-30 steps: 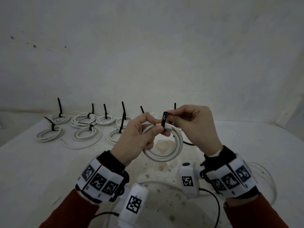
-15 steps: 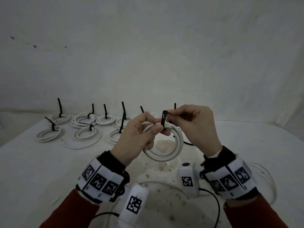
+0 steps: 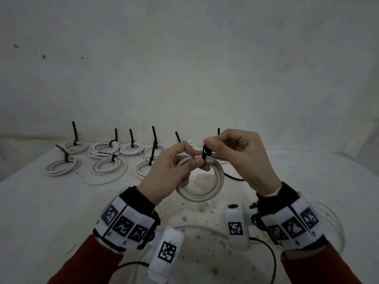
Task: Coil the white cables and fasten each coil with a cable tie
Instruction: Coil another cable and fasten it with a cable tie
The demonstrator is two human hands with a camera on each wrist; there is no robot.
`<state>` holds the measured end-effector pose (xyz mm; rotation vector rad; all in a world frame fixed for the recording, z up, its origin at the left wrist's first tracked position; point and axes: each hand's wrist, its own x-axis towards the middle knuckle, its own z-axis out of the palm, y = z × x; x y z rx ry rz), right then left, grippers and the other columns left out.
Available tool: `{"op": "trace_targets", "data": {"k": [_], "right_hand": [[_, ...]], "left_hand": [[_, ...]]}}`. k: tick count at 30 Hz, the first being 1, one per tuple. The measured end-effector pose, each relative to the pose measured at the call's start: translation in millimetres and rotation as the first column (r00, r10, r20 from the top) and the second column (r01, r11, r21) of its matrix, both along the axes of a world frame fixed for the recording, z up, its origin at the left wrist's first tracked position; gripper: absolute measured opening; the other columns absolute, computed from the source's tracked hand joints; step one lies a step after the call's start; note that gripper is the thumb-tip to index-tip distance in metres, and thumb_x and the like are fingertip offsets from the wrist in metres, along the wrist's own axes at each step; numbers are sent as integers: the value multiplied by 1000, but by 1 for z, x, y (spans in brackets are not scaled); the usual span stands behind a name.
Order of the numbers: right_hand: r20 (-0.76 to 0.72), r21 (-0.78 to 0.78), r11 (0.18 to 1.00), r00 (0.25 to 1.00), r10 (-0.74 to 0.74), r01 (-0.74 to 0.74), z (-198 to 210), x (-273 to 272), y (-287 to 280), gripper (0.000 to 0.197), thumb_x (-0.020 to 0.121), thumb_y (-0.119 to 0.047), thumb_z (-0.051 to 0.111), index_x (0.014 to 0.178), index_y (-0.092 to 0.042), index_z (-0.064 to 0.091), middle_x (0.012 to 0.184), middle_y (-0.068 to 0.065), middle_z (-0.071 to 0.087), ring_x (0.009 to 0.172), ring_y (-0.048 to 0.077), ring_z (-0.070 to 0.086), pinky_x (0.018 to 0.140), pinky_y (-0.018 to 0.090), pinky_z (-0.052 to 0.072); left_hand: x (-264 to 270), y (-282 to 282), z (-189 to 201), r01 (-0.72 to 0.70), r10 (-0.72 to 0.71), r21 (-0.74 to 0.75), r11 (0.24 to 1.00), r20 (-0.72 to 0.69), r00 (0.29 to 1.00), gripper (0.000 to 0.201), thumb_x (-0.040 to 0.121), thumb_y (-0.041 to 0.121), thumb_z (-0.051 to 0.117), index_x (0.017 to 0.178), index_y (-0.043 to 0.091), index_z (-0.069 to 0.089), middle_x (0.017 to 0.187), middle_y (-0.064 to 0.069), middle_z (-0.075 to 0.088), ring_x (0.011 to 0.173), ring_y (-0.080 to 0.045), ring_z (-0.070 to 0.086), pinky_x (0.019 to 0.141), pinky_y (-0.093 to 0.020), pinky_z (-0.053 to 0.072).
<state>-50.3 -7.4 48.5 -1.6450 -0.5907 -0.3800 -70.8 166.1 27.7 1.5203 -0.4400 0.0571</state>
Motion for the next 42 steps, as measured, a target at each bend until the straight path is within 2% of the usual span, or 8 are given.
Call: {"op": "trace_targets", "data": {"k": [7, 10, 14, 22, 26, 33, 38, 42], "right_hand": [[-79, 93, 996, 997, 16, -9, -1, 0, 2, 30, 70, -30, 77, 77, -1, 74, 78, 10, 74, 79, 31, 71, 83, 53, 56], [-41, 84, 995, 998, -53, 56, -5, 2, 5, 26, 76, -32, 79, 75, -5, 75, 76, 11, 74, 77, 34, 71, 79, 55, 56], [-21, 93, 990, 995, -101, 103, -7, 3, 7, 25, 77, -33, 75, 74, -9, 76, 75, 8, 74, 75, 31, 71, 77, 55, 56], [12, 125, 987, 995, -103, 101, -6, -2, 12, 8, 83, -17, 73, 85, -9, 77, 79, 7, 75, 80, 25, 73, 82, 53, 55], [-58, 186, 982, 998, -26, 36, -2, -5, 13, 36, 82, -11, 72, 116, -13, 60, 82, 12, 75, 86, 26, 73, 90, 49, 54], [-78, 272, 962, 997, -2, 23, -1, -10, 18, 59, 84, -1, 68, 134, -13, 39, 88, 17, 73, 84, 31, 72, 84, 43, 57], [-210, 294, 954, 978, 10, 53, 0, -7, 18, 60, 81, -9, 74, 131, -14, 40, 99, 16, 70, 88, 30, 72, 86, 43, 56], [-239, 275, 961, 969, 64, 4, 0, -7, 17, 52, 82, -12, 72, 126, -12, 44, 97, 13, 73, 87, 28, 72, 79, 35, 57]], "left_hand": [[0, 1, 2, -27, 28, 18, 999, -28, 999, 14, 88, 13, 60, 77, 16, 52, 83, -17, 72, 41, -10, 28, 43, -22, 29], [0, 2, 3, -35, 35, 17, 999, -27, 999, 10, 88, 12, 59, 81, 13, 53, 83, -18, 71, 40, -9, 27, 43, -22, 29], [0, 2, 3, -40, 40, 15, 999, -28, 999, 6, 88, 12, 59, 84, 11, 54, 84, -20, 71, 39, -8, 28, 42, -21, 30], [3, 4, 2, -63, 63, 28, 998, -16, 998, 7, 88, 13, 60, 85, 10, 54, 83, -18, 72, 41, -11, 28, 43, -23, 28], [4, 4, 1, -103, 102, 52, 993, 13, 995, 13, 88, 13, 61, 89, 2, 53, 83, -14, 72, 42, -9, 32, 44, -23, 30], [5, 3, -1, -187, 178, 92, 978, 92, 980, 12, 89, 14, 62, 87, 5, 55, 78, -9, 72, 45, -9, 38, 44, -22, 32], [5, 2, -2, -198, 180, 121, 973, 144, 973, 19, 88, 15, 62, 92, -1, 54, 81, -1, 73, 53, -13, 45, 46, -26, 34], [5, 4, -2, -190, 173, 105, 976, 153, 973, 17, 88, 16, 63, 91, 1, 56, 82, -2, 73, 51, -12, 43, 45, -24, 33]]}}
